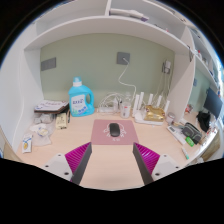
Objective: Arrange mouse
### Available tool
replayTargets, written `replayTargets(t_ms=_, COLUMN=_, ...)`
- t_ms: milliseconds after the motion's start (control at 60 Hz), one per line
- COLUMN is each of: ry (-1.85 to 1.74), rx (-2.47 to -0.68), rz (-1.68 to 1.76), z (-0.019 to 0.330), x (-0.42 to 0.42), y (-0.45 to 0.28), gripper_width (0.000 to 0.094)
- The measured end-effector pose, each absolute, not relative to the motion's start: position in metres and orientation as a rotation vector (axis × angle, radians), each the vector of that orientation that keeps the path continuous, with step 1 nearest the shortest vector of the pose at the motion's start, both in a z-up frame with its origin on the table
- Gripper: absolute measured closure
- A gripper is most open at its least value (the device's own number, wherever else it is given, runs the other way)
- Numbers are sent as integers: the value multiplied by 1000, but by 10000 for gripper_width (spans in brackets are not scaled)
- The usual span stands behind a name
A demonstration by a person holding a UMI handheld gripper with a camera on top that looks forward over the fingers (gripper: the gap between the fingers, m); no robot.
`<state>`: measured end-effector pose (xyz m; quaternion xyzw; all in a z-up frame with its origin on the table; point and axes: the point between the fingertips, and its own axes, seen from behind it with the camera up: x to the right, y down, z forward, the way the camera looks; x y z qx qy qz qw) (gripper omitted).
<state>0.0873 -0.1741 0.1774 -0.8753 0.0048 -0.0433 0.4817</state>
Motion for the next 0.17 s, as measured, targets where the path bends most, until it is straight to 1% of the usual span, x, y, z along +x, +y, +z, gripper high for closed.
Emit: replayTargets(t_ms=167, ry=-1, rx=-2137, rz=-122, z=183, x=84, y=-193, gripper_width=84)
